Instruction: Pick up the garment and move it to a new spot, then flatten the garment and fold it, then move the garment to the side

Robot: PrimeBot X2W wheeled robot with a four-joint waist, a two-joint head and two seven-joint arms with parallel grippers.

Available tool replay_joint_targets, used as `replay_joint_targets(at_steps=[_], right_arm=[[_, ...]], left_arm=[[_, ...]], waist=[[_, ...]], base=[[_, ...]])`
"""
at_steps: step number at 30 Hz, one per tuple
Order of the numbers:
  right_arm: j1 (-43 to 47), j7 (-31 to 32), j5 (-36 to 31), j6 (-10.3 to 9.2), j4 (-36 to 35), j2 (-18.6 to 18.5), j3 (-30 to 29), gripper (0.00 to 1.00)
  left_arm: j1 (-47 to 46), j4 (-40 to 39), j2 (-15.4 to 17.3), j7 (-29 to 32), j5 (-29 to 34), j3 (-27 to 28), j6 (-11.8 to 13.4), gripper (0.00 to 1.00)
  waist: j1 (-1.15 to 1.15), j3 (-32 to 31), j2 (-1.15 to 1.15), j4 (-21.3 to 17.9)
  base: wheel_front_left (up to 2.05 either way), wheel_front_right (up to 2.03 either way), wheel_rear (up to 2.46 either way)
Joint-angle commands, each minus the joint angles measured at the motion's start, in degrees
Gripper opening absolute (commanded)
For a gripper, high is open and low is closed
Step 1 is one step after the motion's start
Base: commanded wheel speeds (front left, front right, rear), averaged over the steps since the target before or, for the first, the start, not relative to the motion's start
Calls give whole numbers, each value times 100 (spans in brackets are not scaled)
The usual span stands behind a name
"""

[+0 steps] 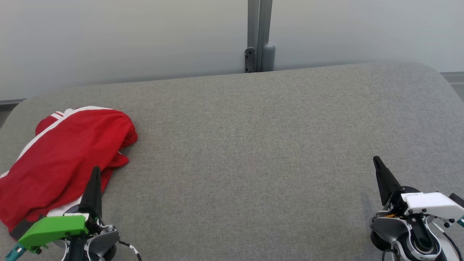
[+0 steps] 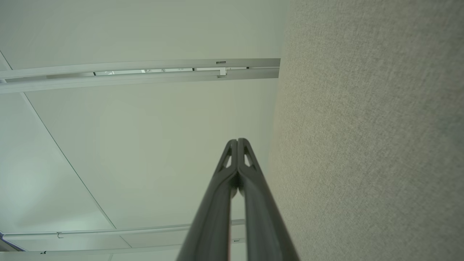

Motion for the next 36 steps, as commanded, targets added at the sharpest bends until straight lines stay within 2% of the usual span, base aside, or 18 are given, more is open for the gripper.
replay_joint_targets(at_steps=[1,36], right_arm=[[-40,6,42,4,-25,-27,-4,0],[-40,6,42,4,-25,-27,-4,0]], left_arm=[[-98,-9,8,6,55,5,-30,0],[-98,-9,8,6,55,5,-30,0]], waist=[[0,0,0,0],[0,0,0,0]], base=[[0,0,0],[0,0,0]])
